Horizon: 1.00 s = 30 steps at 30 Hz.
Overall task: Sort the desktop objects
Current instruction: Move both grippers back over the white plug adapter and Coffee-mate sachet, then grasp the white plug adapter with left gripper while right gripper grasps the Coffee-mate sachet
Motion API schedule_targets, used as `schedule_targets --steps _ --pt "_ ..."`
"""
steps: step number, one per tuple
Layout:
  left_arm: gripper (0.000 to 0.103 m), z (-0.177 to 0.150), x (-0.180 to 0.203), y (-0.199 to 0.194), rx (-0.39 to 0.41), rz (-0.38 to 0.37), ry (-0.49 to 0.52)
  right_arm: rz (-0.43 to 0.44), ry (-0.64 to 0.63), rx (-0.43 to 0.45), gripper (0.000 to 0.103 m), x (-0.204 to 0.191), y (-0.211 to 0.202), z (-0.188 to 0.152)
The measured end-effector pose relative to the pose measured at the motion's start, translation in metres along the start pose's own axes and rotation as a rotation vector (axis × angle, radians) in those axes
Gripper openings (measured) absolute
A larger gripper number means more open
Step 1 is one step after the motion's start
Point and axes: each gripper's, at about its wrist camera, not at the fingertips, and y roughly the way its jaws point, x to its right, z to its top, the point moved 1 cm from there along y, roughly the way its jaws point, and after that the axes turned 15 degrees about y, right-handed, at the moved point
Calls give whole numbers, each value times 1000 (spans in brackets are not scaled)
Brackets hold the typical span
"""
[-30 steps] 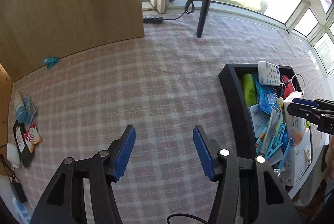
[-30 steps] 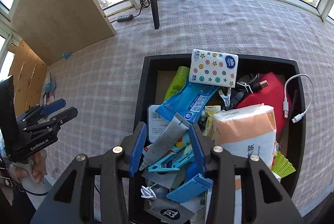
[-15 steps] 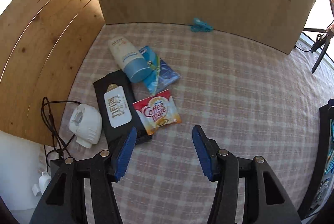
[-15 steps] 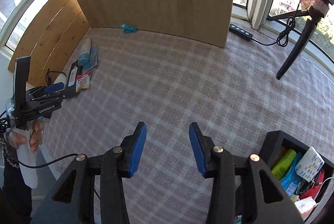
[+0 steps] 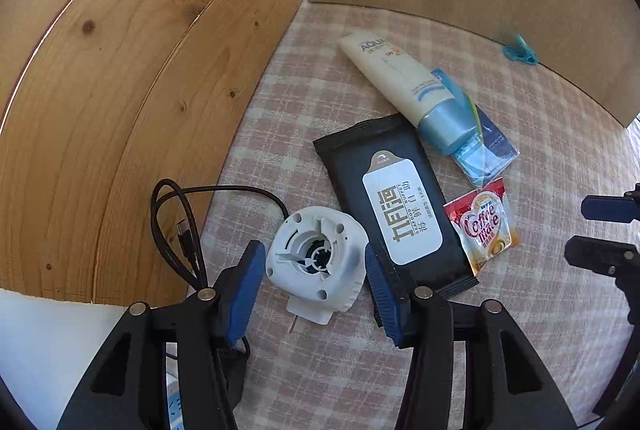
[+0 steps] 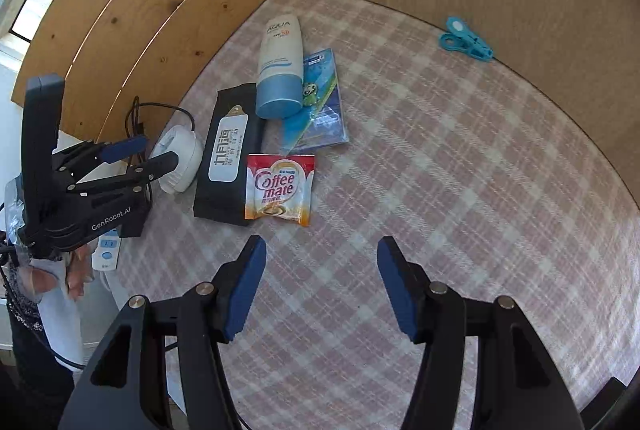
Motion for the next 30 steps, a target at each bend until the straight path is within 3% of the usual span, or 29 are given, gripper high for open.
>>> schedule_targets --steps 13,15,20,23,25,30 --pt "50 6 -1 17 -9 -18 19 -39 59 -58 61 -34 66 18" --pt "49 8 -2 19 -14 -17 21 -56 36 -46 68 -41 70 17" --pt "47 6 -7 18 -12 -39 2 -156 -61 -19 69 -50 74 9" --pt "46 2 -1 19 -20 -34 28 -206 -104 -15 65 -47 73 4" --pt "47 3 0 20 -22 -26 33 -232 -125 -4 49 -44 71 3" --pt "46 10 7 23 -24 -6 33 -257 -160 2 48 -44 73 1"
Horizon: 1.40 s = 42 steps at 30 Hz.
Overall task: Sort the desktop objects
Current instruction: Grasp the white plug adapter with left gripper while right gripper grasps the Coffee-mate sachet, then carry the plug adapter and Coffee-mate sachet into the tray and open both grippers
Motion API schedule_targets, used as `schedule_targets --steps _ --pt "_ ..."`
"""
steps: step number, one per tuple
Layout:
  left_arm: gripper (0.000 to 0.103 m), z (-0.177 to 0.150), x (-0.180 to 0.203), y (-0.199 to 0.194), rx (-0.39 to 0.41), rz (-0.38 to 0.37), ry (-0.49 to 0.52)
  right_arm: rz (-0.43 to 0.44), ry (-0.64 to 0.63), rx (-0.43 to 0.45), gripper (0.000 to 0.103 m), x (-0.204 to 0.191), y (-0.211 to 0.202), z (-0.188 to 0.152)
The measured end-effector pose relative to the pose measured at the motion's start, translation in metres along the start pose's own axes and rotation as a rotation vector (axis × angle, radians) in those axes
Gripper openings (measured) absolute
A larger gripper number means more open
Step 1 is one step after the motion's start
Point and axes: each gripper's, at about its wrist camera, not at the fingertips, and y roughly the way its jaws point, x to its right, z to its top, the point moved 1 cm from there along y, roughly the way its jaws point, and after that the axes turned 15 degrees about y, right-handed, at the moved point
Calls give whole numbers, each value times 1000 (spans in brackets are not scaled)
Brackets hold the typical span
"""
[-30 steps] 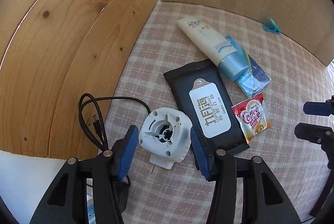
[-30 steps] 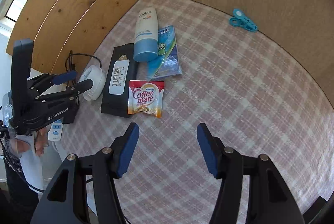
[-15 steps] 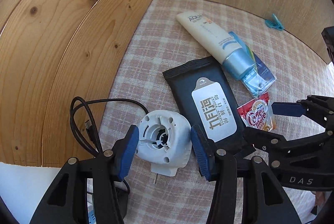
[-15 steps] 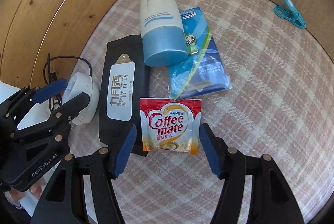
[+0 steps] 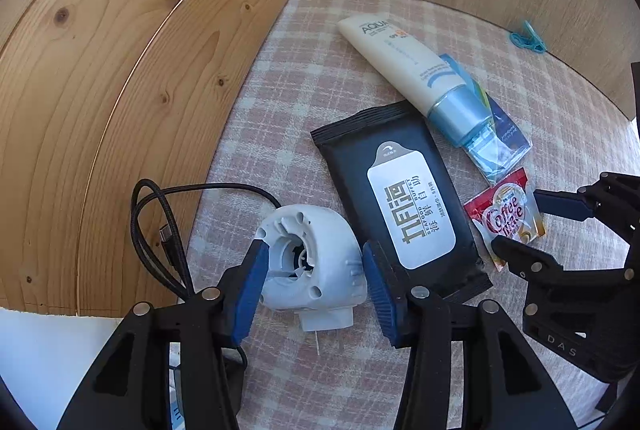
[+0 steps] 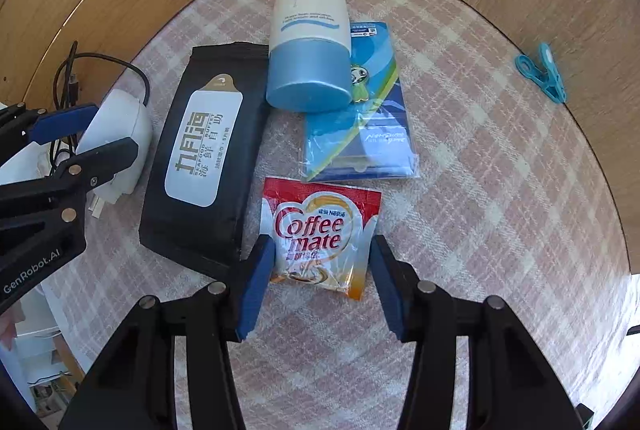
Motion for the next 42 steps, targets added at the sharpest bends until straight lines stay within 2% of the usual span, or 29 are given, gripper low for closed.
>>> schedule_targets --steps 2,4,5,8,11,13,16,23,29,32,37,40,42 --pt "46 -1 8 -2 11 -10 22 -8 -41 9 47 -1 0 -6" --pt "46 -4 15 -3 21 -15 39 -1 -55 -6 39 3 -1 -11" --pt "46 -6 18 -4 25 -19 43 5 -55 -16 38 7 -2 -13" --pt "45 -11 21 -6 28 -42 30 33 -29 -37 34 21 -4 -18" --pt "45 -20 32 -10 30 -65 46 82 11 -60 26 37 -6 -26" --pt "45 -32 46 -14 35 -80 65 83 19 -66 7 48 -7 -35" --pt "45 -47 70 -20 42 -69 115 101 26 -70 7 61 -10 -51" --pt "45 -64 84 -38 71 -105 77 147 67 -68 4 70 -18 -67" --pt "45 -70 83 -58 107 -103 58 191 101 -10 3 79 -47 -76" --pt "45 -77 95 -73 129 -112 71 197 108 24 3 89 -67 -85" --pt "45 -71 131 -106 177 -122 150 206 168 70 3 109 -101 -104" --pt "45 -67 169 -130 204 -134 242 202 231 101 3 137 -119 -132" --pt "45 -59 201 -142 224 -155 308 189 287 130 3 175 -137 -156"
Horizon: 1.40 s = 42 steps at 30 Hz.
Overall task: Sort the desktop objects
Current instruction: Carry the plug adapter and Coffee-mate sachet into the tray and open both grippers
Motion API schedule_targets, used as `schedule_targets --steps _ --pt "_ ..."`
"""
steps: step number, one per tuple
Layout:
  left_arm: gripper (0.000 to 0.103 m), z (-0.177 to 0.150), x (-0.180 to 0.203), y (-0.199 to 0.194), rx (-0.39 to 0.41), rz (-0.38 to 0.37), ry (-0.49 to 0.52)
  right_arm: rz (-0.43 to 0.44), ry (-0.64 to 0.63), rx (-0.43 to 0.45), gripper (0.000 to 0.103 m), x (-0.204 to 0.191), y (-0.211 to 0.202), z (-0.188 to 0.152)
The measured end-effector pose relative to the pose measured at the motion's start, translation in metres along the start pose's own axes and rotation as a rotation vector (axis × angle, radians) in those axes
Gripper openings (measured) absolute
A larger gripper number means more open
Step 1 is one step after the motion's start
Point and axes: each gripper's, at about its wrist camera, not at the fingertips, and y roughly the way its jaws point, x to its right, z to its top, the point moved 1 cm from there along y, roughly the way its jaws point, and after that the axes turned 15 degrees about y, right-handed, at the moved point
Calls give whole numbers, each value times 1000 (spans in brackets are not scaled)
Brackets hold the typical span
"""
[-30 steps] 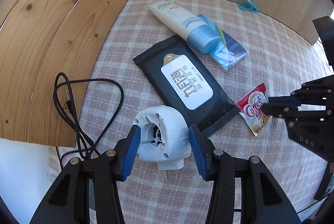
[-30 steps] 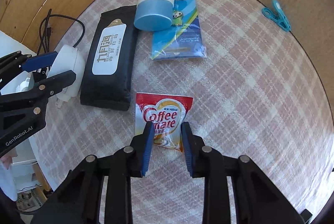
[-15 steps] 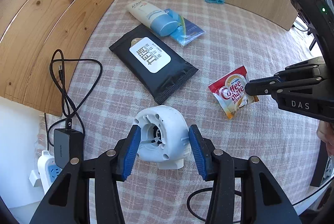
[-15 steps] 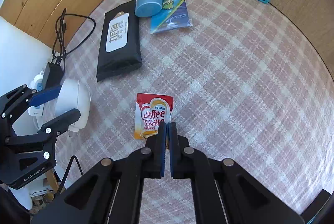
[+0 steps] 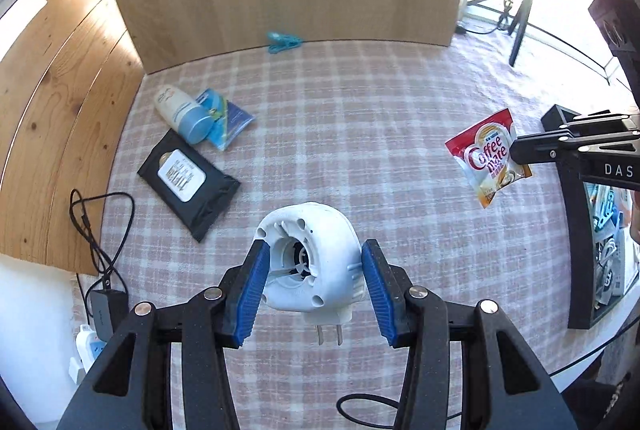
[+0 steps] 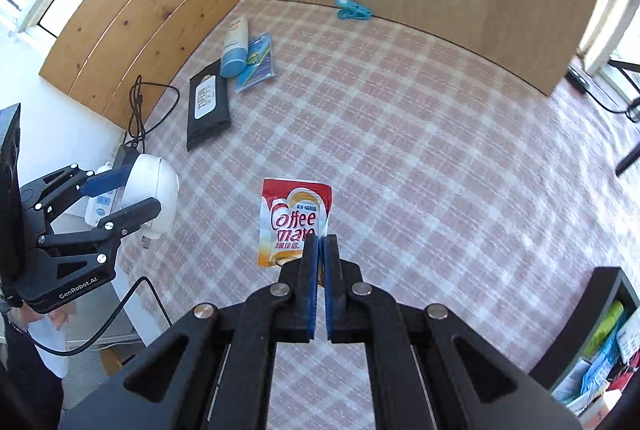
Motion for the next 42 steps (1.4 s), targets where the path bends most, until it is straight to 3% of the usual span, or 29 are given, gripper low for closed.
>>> schedule_targets --steps 13,17,22,27,32,37,42 --pt "45 110 263 -36 120 -211 436 -148 447 220 3 252 -168 -123" --pt "45 124 338 -44 137 -263 518 -208 537 256 3 305 -199 -163" --pt "45 132 404 -45 131 -292 587 -228 633 276 3 357 -217 -197" --pt "45 137 434 -43 114 -300 607 -232 673 270 3 389 -221 -211" --pt "46 141 449 -36 81 -289 609 -243 643 211 4 397 -206 -212" --pt "47 145 442 -40 88 -259 566 -260 625 220 28 394 -205 -211" --pt "47 143 419 -41 87 -229 513 -250 600 242 29 388 -210 -207"
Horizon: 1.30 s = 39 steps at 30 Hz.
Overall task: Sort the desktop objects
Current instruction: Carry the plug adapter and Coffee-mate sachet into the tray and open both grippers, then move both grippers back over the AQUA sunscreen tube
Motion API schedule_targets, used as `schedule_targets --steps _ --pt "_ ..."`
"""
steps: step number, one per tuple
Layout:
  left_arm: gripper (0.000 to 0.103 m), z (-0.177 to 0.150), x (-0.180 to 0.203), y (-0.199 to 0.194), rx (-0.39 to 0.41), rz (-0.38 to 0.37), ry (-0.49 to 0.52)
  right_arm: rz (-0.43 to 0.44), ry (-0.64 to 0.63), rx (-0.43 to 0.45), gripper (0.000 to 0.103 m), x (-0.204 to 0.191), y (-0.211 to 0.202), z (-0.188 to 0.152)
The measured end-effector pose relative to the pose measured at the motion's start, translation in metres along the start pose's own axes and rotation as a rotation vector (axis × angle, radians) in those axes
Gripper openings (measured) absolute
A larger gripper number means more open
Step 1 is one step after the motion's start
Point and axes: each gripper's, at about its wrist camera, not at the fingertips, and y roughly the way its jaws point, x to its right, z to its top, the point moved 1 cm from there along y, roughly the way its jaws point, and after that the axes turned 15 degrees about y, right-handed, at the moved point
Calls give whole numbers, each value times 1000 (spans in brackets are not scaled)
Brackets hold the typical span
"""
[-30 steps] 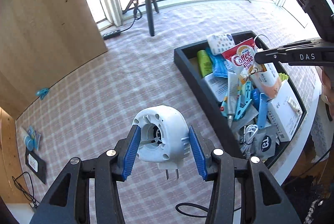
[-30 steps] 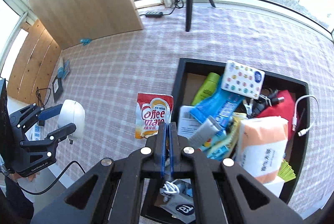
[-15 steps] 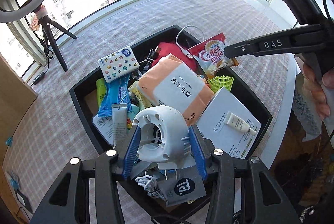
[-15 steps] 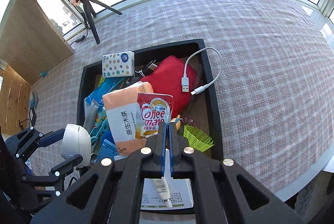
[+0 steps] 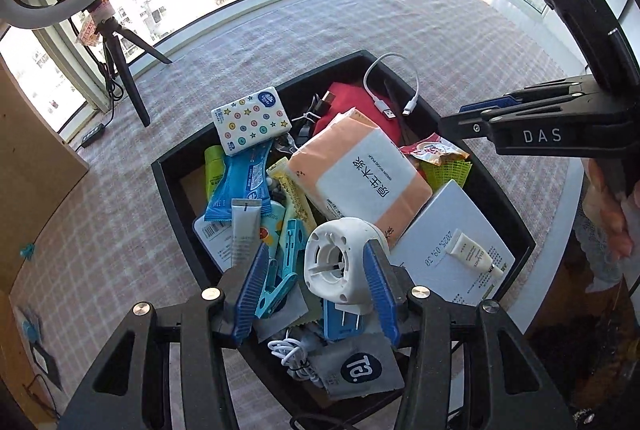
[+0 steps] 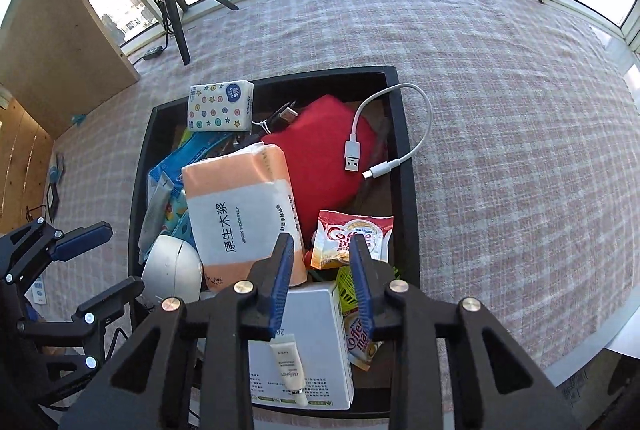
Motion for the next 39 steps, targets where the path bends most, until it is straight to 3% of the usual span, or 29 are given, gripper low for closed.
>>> schedule_targets --steps 7,14,31,39 --pt "47 -50 -44 -12 -32 65 -101 60 -51 22 34 -38 -5 -4" --pt "47 -128 -120 -25 -71 124 -263 130 -142 -10 39 -124 9 -12" --pt "47 -375 -331 -59 -145 280 -720 236 -480 -94 41 -451 63 -60" --pt "47 -449 -413 -68 -87 282 -977 282 -620 -181 41 -603 112 -94"
